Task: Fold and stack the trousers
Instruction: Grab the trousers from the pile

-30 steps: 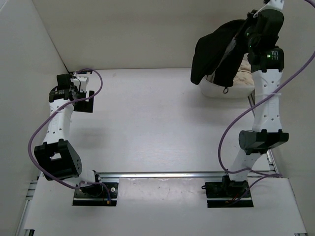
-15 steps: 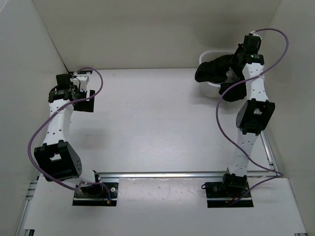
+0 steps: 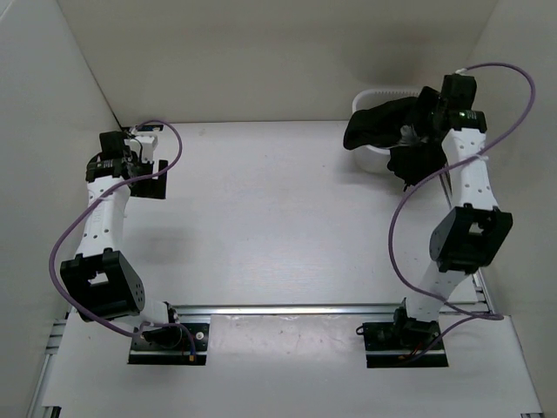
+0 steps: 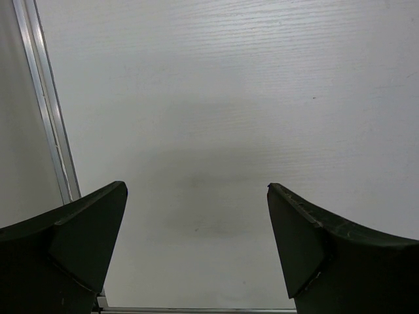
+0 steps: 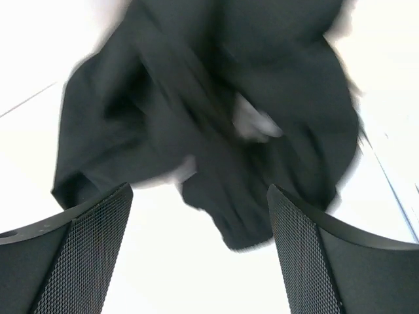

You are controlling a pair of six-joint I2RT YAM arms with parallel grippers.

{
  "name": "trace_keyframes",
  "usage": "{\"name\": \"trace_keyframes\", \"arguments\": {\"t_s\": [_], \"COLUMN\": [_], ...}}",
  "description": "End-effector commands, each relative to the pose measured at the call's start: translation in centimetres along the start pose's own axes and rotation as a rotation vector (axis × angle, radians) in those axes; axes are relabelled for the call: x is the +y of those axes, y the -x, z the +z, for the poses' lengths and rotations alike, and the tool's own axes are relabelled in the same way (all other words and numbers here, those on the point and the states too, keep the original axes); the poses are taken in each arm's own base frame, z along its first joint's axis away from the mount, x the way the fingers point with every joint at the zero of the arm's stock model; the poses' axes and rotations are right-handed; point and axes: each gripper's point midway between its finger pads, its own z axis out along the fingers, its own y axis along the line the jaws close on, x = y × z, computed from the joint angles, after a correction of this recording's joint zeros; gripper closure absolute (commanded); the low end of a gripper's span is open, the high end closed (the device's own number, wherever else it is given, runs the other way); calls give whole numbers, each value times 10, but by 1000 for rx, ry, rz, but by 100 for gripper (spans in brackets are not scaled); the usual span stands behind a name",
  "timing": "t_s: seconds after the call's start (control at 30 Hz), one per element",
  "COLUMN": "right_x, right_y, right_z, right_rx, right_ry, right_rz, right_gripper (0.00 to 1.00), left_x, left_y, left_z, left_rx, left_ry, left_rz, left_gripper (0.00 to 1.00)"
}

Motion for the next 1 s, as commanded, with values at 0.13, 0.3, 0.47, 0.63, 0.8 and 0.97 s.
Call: {"name": "trace_keyframes", "arguments": {"t_s": [0.13,0.3,0.47,0.63,0.8,0.97], "right_x": [-70,-95,-87,-80,-73,-65], "right_y": [-53,-96,-115,-99,-83,-74], "right_z": [-47,-36,18,44,63,68], "right_rx": [16,11,69,25,-4,-12], "right_ry": [-233,-183,-97,-46,-26,21], "right_rz": [152,270,278,267,223,197], "right_gripper": [7,1,1,1,1,29], "left_x": [-2,-3,-4,-3,-1,3], "left_y": [-16,-23,-22,-18,-18,-18], "left_z": [-3,-2,3,1,1,-2], "left_rx": [22,37,44,34,37,34], "left_ry": [15,21,9,13,21,42], "left_rz": [3,3,2,3,12,13], "left_gripper": [0,0,0,0,0,0]}}
